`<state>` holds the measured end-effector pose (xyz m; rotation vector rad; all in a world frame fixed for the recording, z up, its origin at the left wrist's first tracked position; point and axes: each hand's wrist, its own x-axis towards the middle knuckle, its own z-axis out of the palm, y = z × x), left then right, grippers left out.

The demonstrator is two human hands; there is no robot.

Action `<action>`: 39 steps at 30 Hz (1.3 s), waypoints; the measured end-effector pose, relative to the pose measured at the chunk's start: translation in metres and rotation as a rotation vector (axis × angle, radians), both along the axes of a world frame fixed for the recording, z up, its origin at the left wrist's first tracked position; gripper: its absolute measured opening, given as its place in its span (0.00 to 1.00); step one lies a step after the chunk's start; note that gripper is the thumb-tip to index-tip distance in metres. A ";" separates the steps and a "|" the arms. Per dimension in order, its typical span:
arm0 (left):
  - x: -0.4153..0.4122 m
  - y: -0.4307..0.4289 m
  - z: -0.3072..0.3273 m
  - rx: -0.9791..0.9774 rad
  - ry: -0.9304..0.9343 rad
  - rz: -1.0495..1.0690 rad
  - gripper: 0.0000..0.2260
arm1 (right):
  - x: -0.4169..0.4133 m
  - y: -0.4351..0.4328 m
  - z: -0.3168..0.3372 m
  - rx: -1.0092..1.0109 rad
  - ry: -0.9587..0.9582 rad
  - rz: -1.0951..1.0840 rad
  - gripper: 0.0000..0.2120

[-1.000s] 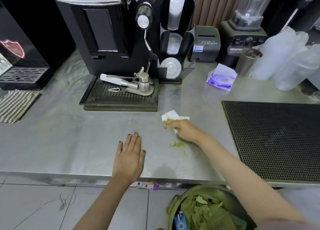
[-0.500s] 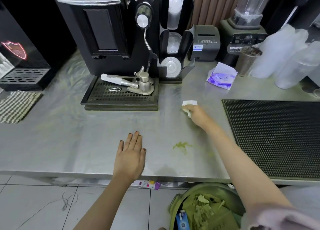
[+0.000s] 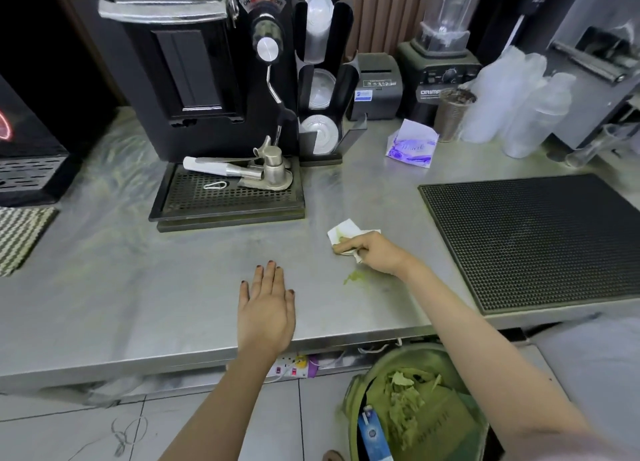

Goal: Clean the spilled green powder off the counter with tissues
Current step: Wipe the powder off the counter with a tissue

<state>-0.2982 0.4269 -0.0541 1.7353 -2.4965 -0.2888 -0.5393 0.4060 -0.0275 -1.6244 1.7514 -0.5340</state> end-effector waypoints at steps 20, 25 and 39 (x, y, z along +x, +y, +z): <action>0.002 -0.004 -0.001 0.029 0.036 -0.030 0.24 | 0.022 0.008 -0.008 0.015 0.434 -0.244 0.17; -0.001 -0.004 -0.002 0.017 0.025 -0.012 0.23 | 0.013 -0.001 -0.006 0.116 0.490 -0.136 0.24; -0.001 0.000 0.002 -0.017 0.015 0.004 0.22 | 0.004 0.052 -0.002 0.014 0.150 0.134 0.22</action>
